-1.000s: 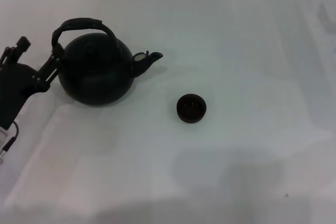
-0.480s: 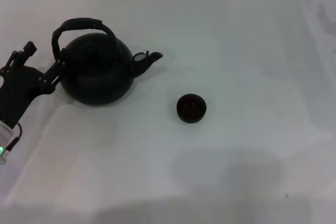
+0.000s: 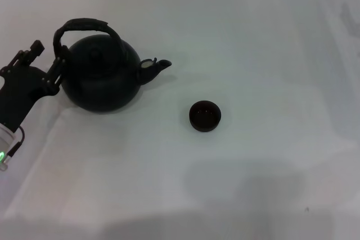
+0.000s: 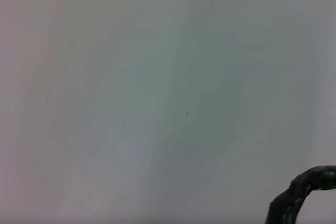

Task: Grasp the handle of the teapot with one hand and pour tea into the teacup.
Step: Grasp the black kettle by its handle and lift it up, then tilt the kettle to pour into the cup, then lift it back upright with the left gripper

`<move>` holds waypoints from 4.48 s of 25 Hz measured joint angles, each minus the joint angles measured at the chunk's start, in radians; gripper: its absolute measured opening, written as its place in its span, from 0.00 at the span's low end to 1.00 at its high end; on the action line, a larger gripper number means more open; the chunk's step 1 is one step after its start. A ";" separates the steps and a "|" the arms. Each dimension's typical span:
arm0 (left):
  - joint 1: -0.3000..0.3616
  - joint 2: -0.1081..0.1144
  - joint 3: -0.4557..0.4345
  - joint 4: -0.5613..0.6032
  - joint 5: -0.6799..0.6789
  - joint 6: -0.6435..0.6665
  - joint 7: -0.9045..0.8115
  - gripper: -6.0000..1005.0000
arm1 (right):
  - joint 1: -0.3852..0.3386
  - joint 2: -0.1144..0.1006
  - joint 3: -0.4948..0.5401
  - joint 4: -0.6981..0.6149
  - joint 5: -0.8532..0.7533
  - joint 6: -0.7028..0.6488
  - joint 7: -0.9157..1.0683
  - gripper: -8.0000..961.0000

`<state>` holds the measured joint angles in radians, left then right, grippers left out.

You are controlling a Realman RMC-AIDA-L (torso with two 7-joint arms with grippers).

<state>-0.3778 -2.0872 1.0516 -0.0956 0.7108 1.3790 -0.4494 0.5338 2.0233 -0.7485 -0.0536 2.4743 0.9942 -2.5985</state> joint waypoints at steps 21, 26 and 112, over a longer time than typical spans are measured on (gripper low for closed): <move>-0.011 0.002 -0.001 0.030 -0.003 0.002 0.006 0.14 | 0.000 0.000 0.000 0.001 0.002 -0.005 0.000 0.91; -0.012 0.001 0.006 0.073 0.008 0.013 0.006 0.14 | 0.000 0.000 0.000 0.003 0.003 -0.006 0.000 0.91; -0.224 -0.002 0.114 0.195 0.279 -0.050 0.542 0.11 | 0.018 0.003 0.021 0.015 0.006 -0.026 0.026 0.91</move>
<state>-0.6015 -2.0893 1.1657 0.0991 0.9894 1.3290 0.0921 0.5518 2.0264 -0.7270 -0.0383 2.4804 0.9679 -2.5724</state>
